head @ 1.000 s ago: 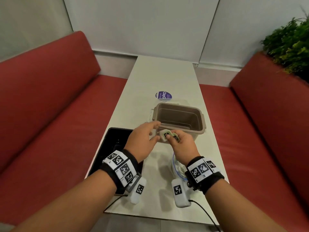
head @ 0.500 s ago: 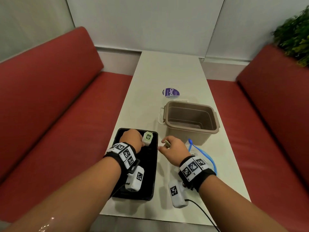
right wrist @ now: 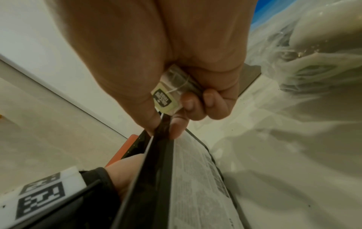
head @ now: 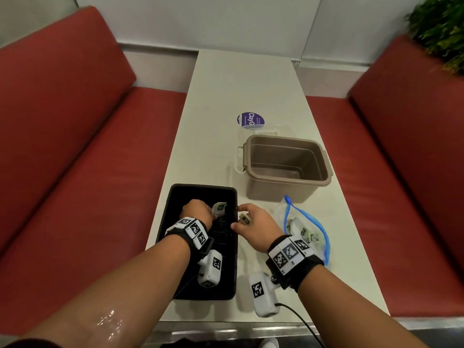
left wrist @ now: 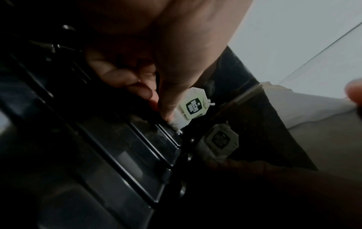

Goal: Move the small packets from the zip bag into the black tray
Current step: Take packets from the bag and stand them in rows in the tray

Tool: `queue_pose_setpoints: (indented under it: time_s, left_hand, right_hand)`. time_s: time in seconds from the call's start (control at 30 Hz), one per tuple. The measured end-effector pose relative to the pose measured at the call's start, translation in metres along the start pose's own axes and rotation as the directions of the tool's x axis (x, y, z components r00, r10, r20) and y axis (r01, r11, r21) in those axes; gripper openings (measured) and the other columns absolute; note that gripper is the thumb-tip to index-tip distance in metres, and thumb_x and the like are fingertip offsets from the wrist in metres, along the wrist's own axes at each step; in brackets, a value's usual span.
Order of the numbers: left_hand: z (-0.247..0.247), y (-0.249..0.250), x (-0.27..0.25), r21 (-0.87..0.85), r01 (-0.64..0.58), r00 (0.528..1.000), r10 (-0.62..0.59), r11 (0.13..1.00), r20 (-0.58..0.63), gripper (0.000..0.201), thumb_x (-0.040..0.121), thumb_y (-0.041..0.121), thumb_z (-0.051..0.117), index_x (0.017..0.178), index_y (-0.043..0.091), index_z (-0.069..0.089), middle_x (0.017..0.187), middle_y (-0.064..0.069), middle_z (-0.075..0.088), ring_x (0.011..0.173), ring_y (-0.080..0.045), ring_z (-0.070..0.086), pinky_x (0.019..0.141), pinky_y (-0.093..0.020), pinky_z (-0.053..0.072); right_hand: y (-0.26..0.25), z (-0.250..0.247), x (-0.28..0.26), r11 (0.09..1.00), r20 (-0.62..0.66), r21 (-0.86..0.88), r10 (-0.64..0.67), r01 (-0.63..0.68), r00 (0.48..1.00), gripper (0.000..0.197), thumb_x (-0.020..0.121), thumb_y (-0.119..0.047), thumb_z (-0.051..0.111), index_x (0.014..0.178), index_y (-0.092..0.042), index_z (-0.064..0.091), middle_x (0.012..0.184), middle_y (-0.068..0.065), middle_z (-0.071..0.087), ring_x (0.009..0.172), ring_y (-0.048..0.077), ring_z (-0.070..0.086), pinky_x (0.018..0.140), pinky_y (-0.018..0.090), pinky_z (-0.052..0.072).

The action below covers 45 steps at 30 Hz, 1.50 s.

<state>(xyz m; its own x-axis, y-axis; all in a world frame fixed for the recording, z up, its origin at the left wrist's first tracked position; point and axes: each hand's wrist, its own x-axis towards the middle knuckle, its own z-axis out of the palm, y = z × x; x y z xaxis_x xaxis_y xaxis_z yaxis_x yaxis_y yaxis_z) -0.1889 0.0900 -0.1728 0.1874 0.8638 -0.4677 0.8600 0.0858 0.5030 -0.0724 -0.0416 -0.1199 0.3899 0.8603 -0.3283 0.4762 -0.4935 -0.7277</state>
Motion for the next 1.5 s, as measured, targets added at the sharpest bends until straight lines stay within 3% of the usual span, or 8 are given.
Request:
queue_pose_setpoints:
  time_s: [0.17, 0.37, 0.67, 0.87, 1.0, 1.17, 1.37, 1.5]
  left_hand:
    - [0.007, 0.002, 0.0, -0.105, 0.027, 0.999, -0.029, 0.994, -0.024, 0.018, 0.074, 0.028, 0.082, 0.064, 0.019, 0.07, 0.083, -0.002, 0.075, 0.085, -0.025, 0.071, 0.082, -0.031, 0.057]
    - [0.006, 0.003, -0.003, -0.148, 0.033, 0.997, -0.043, 0.988, -0.061, 0.008, 0.077, 0.023, 0.079, 0.075, 0.017, 0.076, 0.083, -0.002, 0.074, 0.085, -0.024, 0.071, 0.08, -0.031, 0.058]
    - [-0.021, 0.002, -0.031, -0.132, -0.168, 0.985, 0.159, 0.977, -0.072, 0.009, 0.079, 0.027, 0.078, 0.085, 0.022, 0.073, 0.087, 0.005, 0.071, 0.088, -0.016, 0.067, 0.08, -0.023, 0.051]
    - [-0.049, 0.014, -0.064, -0.334, -0.456, 0.863, 0.502, 0.825, 0.063, 0.024, 0.076, 0.009, 0.078, 0.098, 0.018, 0.073, 0.087, 0.004, 0.073, 0.074, -0.002, 0.066, 0.076, -0.02, 0.054]
    - [-0.06, 0.018, -0.078, -0.293, -0.544, 0.786, 0.599, 0.786, 0.15, 0.028, 0.071, 0.019, 0.087, 0.096, 0.018, 0.074, 0.084, 0.006, 0.073, 0.063, 0.007, 0.06, 0.067, -0.014, 0.047]
    - [-0.063, 0.016, -0.077, -0.21, -0.546, 0.819, 0.569, 0.811, 0.07, 0.018, 0.072, 0.03, 0.086, 0.072, 0.028, 0.068, 0.068, 0.01, 0.065, 0.061, -0.004, 0.056, 0.065, -0.021, 0.046]
    - [-0.066, 0.012, -0.072, -0.12, -0.473, 0.876, 0.481, 0.873, 0.039, 0.013, 0.077, 0.028, 0.082, 0.088, 0.024, 0.076, 0.077, 0.007, 0.072, 0.071, -0.006, 0.065, 0.069, -0.019, 0.046]
    - [-0.062, 0.01, -0.051, 0.074, -0.328, 0.944, 0.329, 0.942, -0.001, 0.015, 0.079, 0.03, 0.08, 0.086, 0.018, 0.076, 0.081, 0.003, 0.071, 0.079, -0.014, 0.066, 0.074, -0.027, 0.052]
  right_hand:
    - [-0.002, -0.002, -0.004, 1.0, 0.006, 0.001, -0.001, 0.001, 1.0, 0.044, 0.088, -0.026, 0.07, 0.129, -0.019, 0.054, 0.106, -0.001, 0.061, 0.098, 0.013, 0.055, 0.084, 0.024, 0.042]
    - [0.0, -0.003, -0.005, 1.0, 0.023, -0.004, -0.002, 0.003, 1.0, 0.045, 0.088, -0.029, 0.07, 0.129, -0.021, 0.054, 0.115, 0.002, 0.063, 0.11, 0.015, 0.057, 0.087, 0.025, 0.041]
    - [0.002, -0.011, -0.007, 0.964, -0.06, 0.264, 0.03, -0.013, 0.998, 0.011, 0.09, -0.024, 0.053, 0.081, -0.026, 0.047, 0.072, -0.001, 0.053, 0.064, 0.018, 0.05, 0.065, 0.036, 0.044]
    - [-0.011, -0.02, -0.011, 0.945, -0.223, 0.192, -0.219, 0.263, 0.95, 0.012, 0.089, -0.03, 0.07, 0.081, -0.035, 0.063, 0.092, -0.001, 0.064, 0.081, 0.01, 0.059, 0.074, 0.023, 0.048]
    - [-0.021, -0.023, -0.01, 0.898, -0.2, 0.334, -0.23, 0.287, 0.952, 0.007, 0.087, -0.021, 0.073, 0.087, -0.028, 0.073, 0.084, -0.005, 0.074, 0.08, 0.01, 0.067, 0.075, 0.024, 0.054]
    - [-0.028, -0.02, -0.009, 0.835, -0.179, 0.481, -0.203, 0.266, 0.963, 0.011, 0.088, -0.008, 0.071, 0.097, -0.012, 0.076, 0.077, -0.008, 0.073, 0.064, -0.006, 0.063, 0.061, 0.01, 0.046]
    - [-0.021, -0.014, -0.003, 0.957, -0.224, 0.221, -0.14, 0.19, 0.965, 0.027, 0.086, -0.024, 0.074, 0.111, -0.023, 0.063, 0.093, -0.002, 0.063, 0.07, 0.01, 0.056, 0.066, 0.022, 0.048]
    - [-0.015, -0.004, -0.005, 0.996, -0.037, 0.085, -0.01, 0.013, 0.999, 0.054, 0.084, -0.029, 0.074, 0.128, -0.019, 0.045, 0.101, -0.001, 0.059, 0.085, 0.019, 0.065, 0.072, 0.033, 0.054]
